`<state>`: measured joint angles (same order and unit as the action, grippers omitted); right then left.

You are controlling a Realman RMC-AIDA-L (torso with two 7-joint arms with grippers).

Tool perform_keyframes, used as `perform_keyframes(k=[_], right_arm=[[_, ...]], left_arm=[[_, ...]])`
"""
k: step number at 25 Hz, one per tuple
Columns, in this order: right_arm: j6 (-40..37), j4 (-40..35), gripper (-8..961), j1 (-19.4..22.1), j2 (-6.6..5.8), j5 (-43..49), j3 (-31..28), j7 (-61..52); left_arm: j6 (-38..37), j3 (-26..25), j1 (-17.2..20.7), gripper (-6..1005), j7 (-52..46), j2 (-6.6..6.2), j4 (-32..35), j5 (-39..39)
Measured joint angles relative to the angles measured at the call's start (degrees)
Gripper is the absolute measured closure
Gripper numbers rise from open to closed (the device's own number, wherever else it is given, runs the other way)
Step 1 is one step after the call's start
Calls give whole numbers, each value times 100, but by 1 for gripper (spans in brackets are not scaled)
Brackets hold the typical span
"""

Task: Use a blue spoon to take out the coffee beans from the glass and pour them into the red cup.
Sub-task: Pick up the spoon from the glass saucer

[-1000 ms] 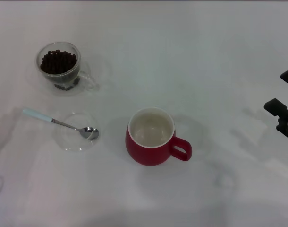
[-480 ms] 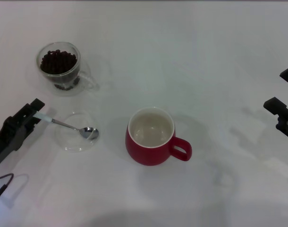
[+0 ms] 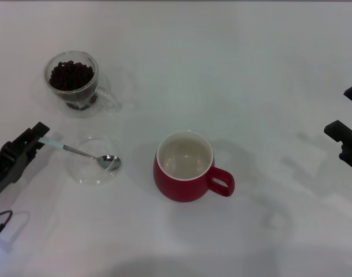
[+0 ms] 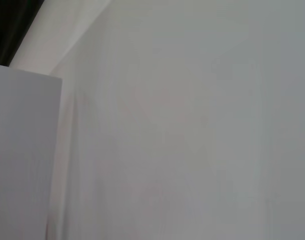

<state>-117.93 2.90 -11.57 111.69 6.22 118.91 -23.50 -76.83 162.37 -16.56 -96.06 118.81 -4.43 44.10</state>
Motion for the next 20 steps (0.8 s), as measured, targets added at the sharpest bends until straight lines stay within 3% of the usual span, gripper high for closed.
perform_keyframes(k=[4, 9, 20], right_arm=[[-52, 0, 305, 3, -6, -5, 0, -15], [-91, 0, 305, 6, -1, -8, 0, -15], [16, 0, 305, -4, 36, -13, 0, 1]], left_arm=[[130, 20, -50, 423, -63, -29, -16, -19], [265, 39, -148, 653, -99, -34, -30, -111], [295, 0, -180, 765, 119, -21, -40, -140]])
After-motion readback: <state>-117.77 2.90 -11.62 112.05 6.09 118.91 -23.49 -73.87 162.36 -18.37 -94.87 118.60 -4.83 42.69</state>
